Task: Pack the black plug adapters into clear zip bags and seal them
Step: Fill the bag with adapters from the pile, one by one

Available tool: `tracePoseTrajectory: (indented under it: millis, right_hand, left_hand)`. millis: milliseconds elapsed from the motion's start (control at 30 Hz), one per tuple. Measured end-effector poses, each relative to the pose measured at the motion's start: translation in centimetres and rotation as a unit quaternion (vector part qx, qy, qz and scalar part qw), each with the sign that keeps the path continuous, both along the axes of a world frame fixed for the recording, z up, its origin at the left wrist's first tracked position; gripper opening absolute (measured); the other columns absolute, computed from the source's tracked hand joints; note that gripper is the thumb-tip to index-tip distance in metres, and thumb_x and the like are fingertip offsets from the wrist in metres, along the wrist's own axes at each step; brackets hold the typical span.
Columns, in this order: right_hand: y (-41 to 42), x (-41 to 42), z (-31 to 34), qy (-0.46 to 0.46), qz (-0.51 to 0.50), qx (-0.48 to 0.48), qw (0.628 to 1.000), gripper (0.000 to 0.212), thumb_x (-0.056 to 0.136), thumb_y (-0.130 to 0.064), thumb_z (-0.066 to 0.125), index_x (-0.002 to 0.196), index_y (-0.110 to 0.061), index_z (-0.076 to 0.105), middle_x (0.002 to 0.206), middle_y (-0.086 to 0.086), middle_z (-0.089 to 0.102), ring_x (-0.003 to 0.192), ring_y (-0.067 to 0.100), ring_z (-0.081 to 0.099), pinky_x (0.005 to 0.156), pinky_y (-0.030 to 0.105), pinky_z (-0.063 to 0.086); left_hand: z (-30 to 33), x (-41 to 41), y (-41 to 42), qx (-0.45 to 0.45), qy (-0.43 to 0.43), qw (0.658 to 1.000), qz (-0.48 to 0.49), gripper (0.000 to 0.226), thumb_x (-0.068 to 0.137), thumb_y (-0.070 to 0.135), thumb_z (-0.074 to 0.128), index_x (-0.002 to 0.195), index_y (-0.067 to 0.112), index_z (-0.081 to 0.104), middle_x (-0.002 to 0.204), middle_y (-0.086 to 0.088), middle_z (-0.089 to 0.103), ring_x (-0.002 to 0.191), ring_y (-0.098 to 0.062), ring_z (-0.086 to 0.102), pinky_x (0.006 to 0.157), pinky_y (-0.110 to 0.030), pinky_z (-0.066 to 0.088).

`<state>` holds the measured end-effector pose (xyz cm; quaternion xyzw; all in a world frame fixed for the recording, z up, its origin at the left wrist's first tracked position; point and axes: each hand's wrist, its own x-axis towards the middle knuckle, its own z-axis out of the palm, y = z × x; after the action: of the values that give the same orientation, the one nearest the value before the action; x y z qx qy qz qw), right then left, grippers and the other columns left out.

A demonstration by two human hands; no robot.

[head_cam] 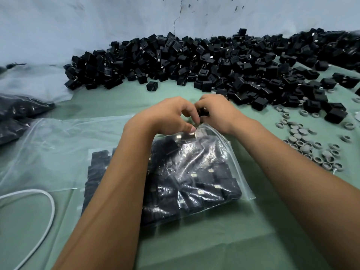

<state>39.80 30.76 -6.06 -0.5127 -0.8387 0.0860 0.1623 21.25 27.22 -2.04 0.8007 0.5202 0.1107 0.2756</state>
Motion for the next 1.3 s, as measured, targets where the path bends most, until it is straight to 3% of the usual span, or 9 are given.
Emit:
tracePoseTrajectory:
  millis: [100, 200, 333, 467, 667, 800, 900, 1033, 1300]
  right_hand:
    - [-0.1, -0.5, 0.0, 0.055, 0.034, -0.001, 0.998, 0.019, 0.086, -0.017, 0.078, 0.104, -0.022, 0.077, 0.090, -0.004, 0.066, 0.087, 0.020, 0.062, 0.076, 0.033, 0.048]
    - [-0.6, 0.1, -0.3, 0.136, 0.020, -0.014, 0.990, 0.034, 0.083, -0.018, 0.081, 0.116, -0.023, 0.074, 0.102, -0.006, 0.073, 0.084, 0.006, 0.063, 0.075, 0.017, 0.047]
    - [-1.9, 1.4, -0.9, 0.211, -0.105, 0.003, 0.972, 0.044, 0.083, -0.020, 0.083, 0.126, -0.018, 0.072, 0.113, -0.003, 0.074, 0.084, 0.004, 0.062, 0.077, 0.010, 0.045]
    - [-4.6, 3.2, -1.1, 0.277, -0.135, -0.025, 0.951, 0.026, 0.081, -0.026, 0.084, 0.106, -0.023, 0.078, 0.090, -0.013, 0.075, 0.075, -0.002, 0.064, 0.067, 0.008, 0.051]
    - [-7.4, 6.1, -0.6, 0.324, -0.043, -0.145, 0.934, 0.032, 0.080, -0.009, 0.086, 0.106, -0.026, 0.079, 0.078, -0.009, 0.071, 0.073, 0.005, 0.068, 0.071, 0.020, 0.055]
    - [-7.9, 6.2, 0.1, 0.358, 0.048, -0.216, 0.907, 0.032, 0.075, -0.013, 0.089, 0.105, -0.019, 0.079, 0.079, 0.002, 0.065, 0.070, 0.008, 0.059, 0.065, 0.017, 0.050]
    - [-8.1, 5.4, 0.2, 0.363, 0.079, -0.229, 0.900, 0.041, 0.070, -0.014, 0.090, 0.108, -0.011, 0.075, 0.098, 0.022, 0.070, 0.085, 0.030, 0.066, 0.085, 0.037, 0.056]
    - [-8.1, 5.8, 0.4, 0.404, 0.113, -0.275, 0.865, 0.049, 0.073, -0.006, 0.087, 0.118, -0.005, 0.067, 0.113, 0.022, 0.071, 0.105, 0.041, 0.069, 0.102, 0.046, 0.056]
    - [-8.7, 5.1, 0.8, 0.464, 0.112, -0.323, 0.817, 0.045, 0.079, 0.006, 0.075, 0.118, 0.003, 0.052, 0.102, 0.027, 0.074, 0.094, 0.040, 0.076, 0.083, 0.038, 0.063]
  left_hand:
    - [0.1, -0.1, 0.0, -0.001, -0.006, 1.000, -0.009, 0.020, 0.085, 0.022, 0.082, 0.098, 0.035, 0.075, 0.111, 0.017, 0.065, 0.107, -0.004, 0.057, 0.078, -0.016, 0.037]
    - [0.3, -0.2, -0.1, -0.004, -0.022, 1.000, -0.020, 0.021, 0.085, 0.021, 0.083, 0.098, 0.035, 0.077, 0.111, 0.018, 0.066, 0.104, 0.005, 0.055, 0.078, -0.014, 0.037]
    - [0.5, 0.6, -0.4, -0.005, -0.047, 0.998, -0.052, 0.022, 0.087, 0.020, 0.080, 0.104, 0.035, 0.077, 0.119, 0.013, 0.067, 0.116, -0.001, 0.056, 0.102, -0.030, 0.045]
    - [0.6, 2.1, -1.0, -0.008, -0.049, 0.994, -0.102, 0.028, 0.092, 0.017, 0.075, 0.114, 0.034, 0.076, 0.124, 0.012, 0.068, 0.122, -0.010, 0.057, 0.114, -0.040, 0.041]
    - [0.4, 2.4, -1.2, -0.025, -0.070, 0.992, -0.099, 0.011, 0.089, 0.016, 0.078, 0.093, 0.026, 0.080, 0.106, 0.006, 0.073, 0.106, -0.015, 0.067, 0.101, -0.042, 0.053]
    - [0.5, 2.0, -1.0, 0.009, -0.094, 0.991, -0.096, 0.009, 0.084, 0.016, 0.082, 0.092, 0.019, 0.081, 0.113, 0.000, 0.071, 0.113, -0.010, 0.063, 0.095, -0.016, 0.047]
    - [0.8, 1.7, -1.1, 0.025, -0.113, 0.988, -0.099, 0.009, 0.081, 0.015, 0.084, 0.089, 0.019, 0.082, 0.112, 0.001, 0.073, 0.109, -0.004, 0.063, 0.087, -0.006, 0.047]
    - [0.8, 1.5, -1.1, 0.036, -0.132, 0.985, -0.102, 0.010, 0.080, 0.012, 0.086, 0.088, 0.016, 0.082, 0.109, -0.001, 0.074, 0.106, 0.000, 0.064, 0.085, -0.002, 0.043]
    - [0.9, 1.5, -1.0, 0.037, -0.128, 0.986, -0.096, 0.013, 0.079, 0.011, 0.086, 0.090, 0.015, 0.082, 0.111, 0.000, 0.074, 0.108, 0.002, 0.062, 0.090, -0.017, 0.051]
